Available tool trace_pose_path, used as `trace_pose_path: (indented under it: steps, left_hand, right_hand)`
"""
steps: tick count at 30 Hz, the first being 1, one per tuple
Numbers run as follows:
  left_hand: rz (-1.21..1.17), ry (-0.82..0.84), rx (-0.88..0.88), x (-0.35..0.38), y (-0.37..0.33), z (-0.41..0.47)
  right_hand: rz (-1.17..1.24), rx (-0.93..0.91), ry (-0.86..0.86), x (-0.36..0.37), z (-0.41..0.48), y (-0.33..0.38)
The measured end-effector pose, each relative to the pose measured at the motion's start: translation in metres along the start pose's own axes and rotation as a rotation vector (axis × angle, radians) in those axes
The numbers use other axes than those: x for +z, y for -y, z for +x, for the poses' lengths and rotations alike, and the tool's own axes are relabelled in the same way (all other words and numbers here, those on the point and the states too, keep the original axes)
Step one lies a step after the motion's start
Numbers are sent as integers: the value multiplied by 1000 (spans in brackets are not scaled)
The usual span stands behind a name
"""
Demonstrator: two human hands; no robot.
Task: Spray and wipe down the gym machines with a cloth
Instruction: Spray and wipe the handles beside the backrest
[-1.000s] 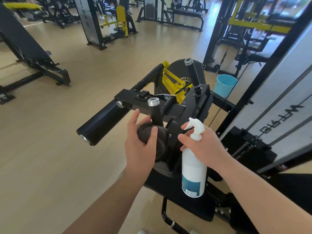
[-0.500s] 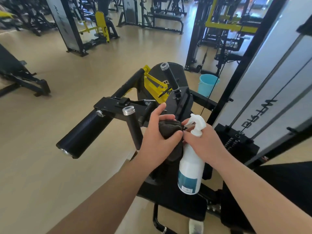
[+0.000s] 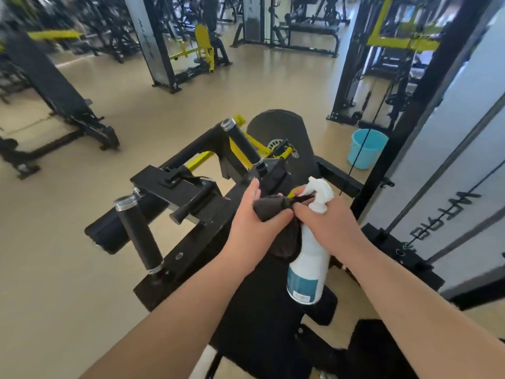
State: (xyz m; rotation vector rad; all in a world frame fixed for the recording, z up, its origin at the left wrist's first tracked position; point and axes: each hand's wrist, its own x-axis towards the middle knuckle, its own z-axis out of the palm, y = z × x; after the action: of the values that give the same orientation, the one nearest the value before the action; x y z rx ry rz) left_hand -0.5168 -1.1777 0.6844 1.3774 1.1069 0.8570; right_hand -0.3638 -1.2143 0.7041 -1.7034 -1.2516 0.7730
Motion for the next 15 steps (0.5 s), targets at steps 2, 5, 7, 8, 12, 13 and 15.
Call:
trace_pose_path:
  steps: [2, 5, 7, 8, 12, 13, 15]
  left_hand:
    - [-52, -61, -62, 9, -2, 9]
    - [-199, -94, -75, 17, -3, 16]
    - [-297, -68, -131, 17, -3, 21]
    - [-329, -39, -189, 16, -2, 24]
    - [-323, -61, -345, 8, 0, 30]
    - [-345, -86, -374, 6, -1, 31]
    - [-459, -128, -422, -1, -2, 35]
  right_hand:
    - [-5, -20, 35, -9, 12, 0]
    - [21, -55, 52, -12, 29, 0]
    - [66, -62, 80, -12, 38, 2]
    - [87, -72, 107, -12, 43, 3]
    - [143, -119, 207, -8, 58, 8]
    - [138, -131, 227, -6, 62, 10]
    - [123, -159, 264, -1, 70, 14]
